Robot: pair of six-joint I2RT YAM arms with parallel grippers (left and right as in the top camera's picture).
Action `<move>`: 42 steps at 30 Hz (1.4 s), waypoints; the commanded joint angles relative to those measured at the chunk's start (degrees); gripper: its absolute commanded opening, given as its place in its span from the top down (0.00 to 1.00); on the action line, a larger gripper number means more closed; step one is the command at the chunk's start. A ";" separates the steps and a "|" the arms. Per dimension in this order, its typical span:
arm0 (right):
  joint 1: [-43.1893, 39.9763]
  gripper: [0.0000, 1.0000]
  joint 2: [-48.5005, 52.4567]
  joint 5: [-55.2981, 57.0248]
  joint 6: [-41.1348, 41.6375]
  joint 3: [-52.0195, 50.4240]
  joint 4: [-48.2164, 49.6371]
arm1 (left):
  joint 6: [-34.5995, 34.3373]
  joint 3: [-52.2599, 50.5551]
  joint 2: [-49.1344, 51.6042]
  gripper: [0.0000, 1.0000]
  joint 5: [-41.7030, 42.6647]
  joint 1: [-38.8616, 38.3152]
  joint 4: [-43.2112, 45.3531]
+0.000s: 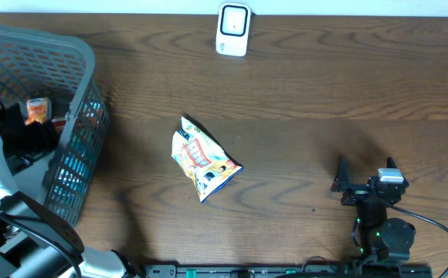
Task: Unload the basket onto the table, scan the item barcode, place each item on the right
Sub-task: 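Move the left gripper back into the basket toward the teal mouthwash bottle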
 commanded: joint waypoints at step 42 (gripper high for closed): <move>0.28 0.01 -0.26 0.07 0.74 -0.07 -0.17 | -12.28 -20.26 0.90 0.02 -7.56 -0.07 22.49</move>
